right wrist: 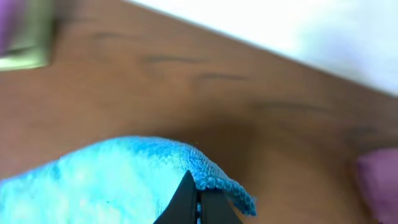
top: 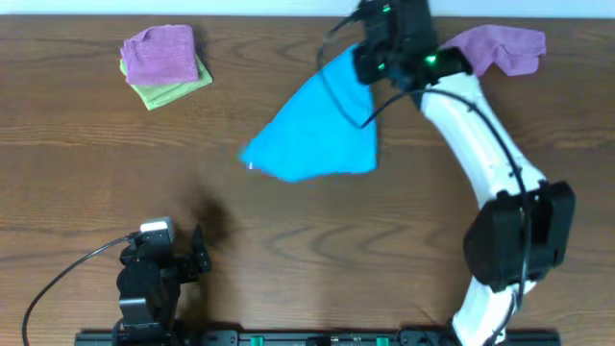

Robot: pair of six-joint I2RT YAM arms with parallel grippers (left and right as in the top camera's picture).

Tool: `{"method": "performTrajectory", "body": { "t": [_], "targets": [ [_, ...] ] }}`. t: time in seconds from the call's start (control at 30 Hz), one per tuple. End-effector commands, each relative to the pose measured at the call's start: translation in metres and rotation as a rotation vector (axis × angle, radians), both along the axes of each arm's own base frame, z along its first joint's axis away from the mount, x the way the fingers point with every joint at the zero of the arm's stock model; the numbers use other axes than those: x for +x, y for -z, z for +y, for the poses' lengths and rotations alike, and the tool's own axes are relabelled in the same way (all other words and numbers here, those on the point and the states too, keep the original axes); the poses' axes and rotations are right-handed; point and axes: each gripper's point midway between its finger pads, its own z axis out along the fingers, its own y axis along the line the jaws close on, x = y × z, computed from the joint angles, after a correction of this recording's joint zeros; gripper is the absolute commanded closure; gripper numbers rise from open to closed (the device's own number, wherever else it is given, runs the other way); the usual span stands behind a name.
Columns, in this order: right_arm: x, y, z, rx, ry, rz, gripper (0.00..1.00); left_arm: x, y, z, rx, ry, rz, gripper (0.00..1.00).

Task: Fold the cloth
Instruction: 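Lift the blue cloth with the right gripper and drag it to table center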

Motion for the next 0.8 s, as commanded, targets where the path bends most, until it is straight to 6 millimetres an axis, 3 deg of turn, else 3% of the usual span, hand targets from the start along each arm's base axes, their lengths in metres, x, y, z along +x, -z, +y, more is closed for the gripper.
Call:
{"method": "performTrajectory", "body": {
  "t": [0.0, 0.03, 0.07, 0.17, 0.3, 0.4, 0.63, 0.77],
  "targets": [
    [0.01, -0.004, -0.028, -0.047, 0.063, -0.031, 0.85, 0.0, 0.002, 0.002, 0.015, -0.003, 0.001, 0.05],
    [0.01, -0.006, -0.031, -0.048, 0.068, -0.03, 0.63, 0.0, 0.002, 0.001, 0.014, -0.002, 0.001, 0.05],
    [0.009, -0.007, -0.031, -0.048, 0.069, -0.03, 0.47, 0.0, 0.002, 0.002, 0.014, -0.003, 0.001, 0.05],
    [0.002, -0.016, -0.03, -0.033, 0.078, -0.024, 0.25, 0.0, 0.002, 0.002, 0.014, -0.002, 0.001, 0.05],
    [-0.014, -0.034, -0.021, 0.031, 0.111, -0.001, 0.22, -0.001, 0.003, 0.001, 0.012, -0.002, 0.008, 0.05],
    [-0.032, -0.035, -0.005, 0.091, 0.045, 0.059, 0.22, 0.0, 0.001, -0.001, -0.043, -0.017, -0.006, 0.05],
    [-0.06, -0.003, 0.037, 0.1, -0.197, 0.177, 0.29, 0.004, -0.015, -0.032, -0.26, 0.069, -0.002, 0.05],
    [-0.065, 0.023, 0.061, 0.054, -0.286, 0.201, 0.3, 0.006, -0.023, -0.034, -0.27, 0.072, 0.062, 0.05]
  ]
}}
